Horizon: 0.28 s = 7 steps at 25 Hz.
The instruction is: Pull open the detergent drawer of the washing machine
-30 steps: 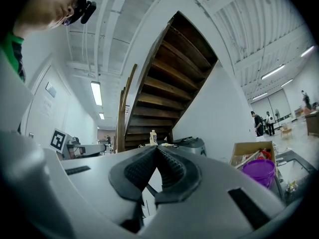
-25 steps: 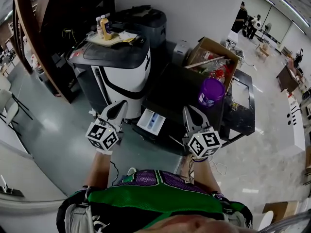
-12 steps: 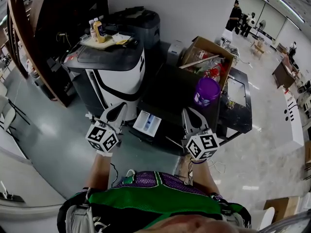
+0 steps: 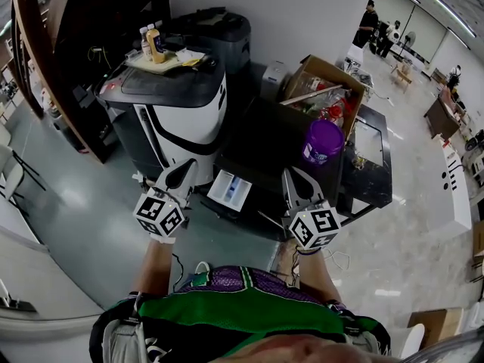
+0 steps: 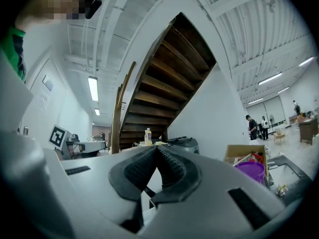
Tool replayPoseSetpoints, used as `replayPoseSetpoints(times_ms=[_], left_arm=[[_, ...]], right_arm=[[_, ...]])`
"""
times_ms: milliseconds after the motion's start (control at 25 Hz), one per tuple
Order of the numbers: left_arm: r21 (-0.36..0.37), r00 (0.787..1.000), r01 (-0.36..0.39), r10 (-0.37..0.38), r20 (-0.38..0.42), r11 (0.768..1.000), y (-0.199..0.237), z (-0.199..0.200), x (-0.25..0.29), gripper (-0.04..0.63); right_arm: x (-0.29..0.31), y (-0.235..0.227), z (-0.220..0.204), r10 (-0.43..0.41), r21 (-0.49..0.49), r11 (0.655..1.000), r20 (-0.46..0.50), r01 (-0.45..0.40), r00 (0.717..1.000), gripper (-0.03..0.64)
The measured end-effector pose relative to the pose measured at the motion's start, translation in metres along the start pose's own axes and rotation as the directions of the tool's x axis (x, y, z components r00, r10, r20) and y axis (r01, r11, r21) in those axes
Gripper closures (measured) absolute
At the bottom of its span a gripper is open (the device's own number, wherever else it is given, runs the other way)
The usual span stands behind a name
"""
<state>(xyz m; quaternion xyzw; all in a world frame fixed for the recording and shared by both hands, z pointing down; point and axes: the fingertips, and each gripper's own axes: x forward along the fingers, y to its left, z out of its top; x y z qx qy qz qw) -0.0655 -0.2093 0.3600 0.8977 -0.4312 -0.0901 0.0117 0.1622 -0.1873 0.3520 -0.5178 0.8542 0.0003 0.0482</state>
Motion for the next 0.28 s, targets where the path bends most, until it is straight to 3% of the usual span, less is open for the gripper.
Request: replayPoseSetpoints(times_ms=[280], left_arm=[[0.008, 1.0, -0.013, 0.013, 0.001, 1.0, 0.0074, -0.0006, -0.0063, 0.577]], right_arm=[[0.007, 0.0072, -0.0031, 0.01, 0.0, 1.0, -0.002, -0.01, 1.0, 0.615]])
